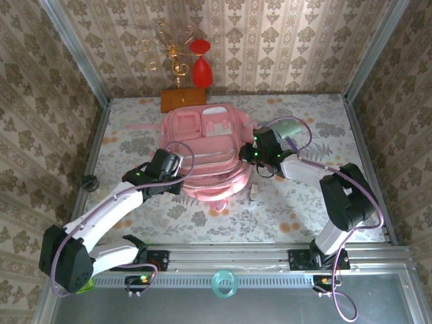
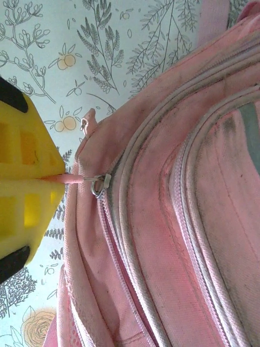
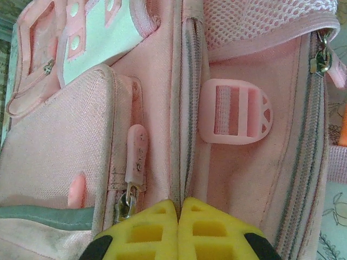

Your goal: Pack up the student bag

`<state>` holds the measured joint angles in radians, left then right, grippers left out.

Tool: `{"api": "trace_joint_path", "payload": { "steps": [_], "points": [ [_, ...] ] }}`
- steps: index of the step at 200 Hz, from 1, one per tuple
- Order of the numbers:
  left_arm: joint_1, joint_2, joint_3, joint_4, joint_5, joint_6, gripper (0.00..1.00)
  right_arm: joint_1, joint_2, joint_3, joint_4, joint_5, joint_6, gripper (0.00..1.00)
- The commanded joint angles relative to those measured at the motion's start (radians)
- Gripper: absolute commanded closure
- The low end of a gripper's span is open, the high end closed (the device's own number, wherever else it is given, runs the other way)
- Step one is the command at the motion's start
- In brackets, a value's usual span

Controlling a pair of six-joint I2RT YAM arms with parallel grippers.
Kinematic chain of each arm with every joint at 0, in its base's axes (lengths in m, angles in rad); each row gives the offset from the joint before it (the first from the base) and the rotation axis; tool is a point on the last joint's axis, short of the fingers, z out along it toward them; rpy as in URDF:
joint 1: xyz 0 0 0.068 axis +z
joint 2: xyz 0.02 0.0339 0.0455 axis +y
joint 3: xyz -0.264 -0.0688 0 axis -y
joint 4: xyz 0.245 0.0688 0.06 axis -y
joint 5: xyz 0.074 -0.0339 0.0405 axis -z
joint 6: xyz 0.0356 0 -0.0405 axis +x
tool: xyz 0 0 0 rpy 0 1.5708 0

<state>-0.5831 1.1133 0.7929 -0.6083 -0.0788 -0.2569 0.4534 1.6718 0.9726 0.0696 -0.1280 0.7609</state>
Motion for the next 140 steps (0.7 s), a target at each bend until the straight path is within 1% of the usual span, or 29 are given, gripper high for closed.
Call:
{"api": "trace_joint_path", "payload": {
  "steps": [1, 19, 33, 48, 64, 74, 78, 88, 109, 124, 140],
  "points": [
    [0.031, -0.029, 0.008, -0.143, -0.037, 0.009, 1.0, -0.042, 0.034, 0.071, -0.001, 0.056, -0.051, 1.0],
    [0.031, -0.039, -0.012, -0.082, 0.074, -0.002, 1.0, -0.053, 0.058, 0.103, -0.013, -0.01, -0.07, 1.0],
    [0.028, -0.038, -0.027, -0.033, 0.147, -0.023, 1.0, -0.054, 0.059, 0.133, -0.052, -0.053, -0.095, 0.89],
    [0.02, -0.025, -0.032, -0.026, 0.147, -0.029, 1.0, -0.053, 0.043, 0.163, -0.13, -0.07, -0.127, 0.76],
    [0.016, -0.018, -0.03, -0.039, 0.12, -0.022, 1.0, -0.044, 0.013, 0.168, -0.215, -0.062, -0.157, 0.68],
    [0.013, -0.019, -0.033, -0.037, 0.119, -0.022, 1.0, -0.025, -0.008, 0.159, -0.247, -0.051, -0.16, 0.64],
    [0.012, -0.02, -0.034, -0.034, 0.119, -0.024, 1.0, -0.015, -0.015, 0.151, -0.253, -0.046, -0.157, 0.59],
    [0.009, -0.02, -0.037, -0.023, 0.128, -0.028, 1.0, 0.016, -0.033, 0.135, -0.266, -0.039, -0.148, 0.51],
    [-0.006, -0.016, -0.036, -0.012, 0.132, -0.035, 1.0, 0.074, -0.053, 0.092, -0.245, -0.044, -0.093, 0.46],
    [-0.017, -0.019, -0.032, -0.006, 0.14, -0.04, 1.0, 0.113, -0.06, 0.071, -0.216, -0.07, -0.074, 0.45],
    [-0.023, -0.027, -0.031, 0.001, 0.154, -0.044, 1.0, 0.166, -0.077, 0.062, -0.205, -0.07, -0.08, 0.44]
  ]
}}
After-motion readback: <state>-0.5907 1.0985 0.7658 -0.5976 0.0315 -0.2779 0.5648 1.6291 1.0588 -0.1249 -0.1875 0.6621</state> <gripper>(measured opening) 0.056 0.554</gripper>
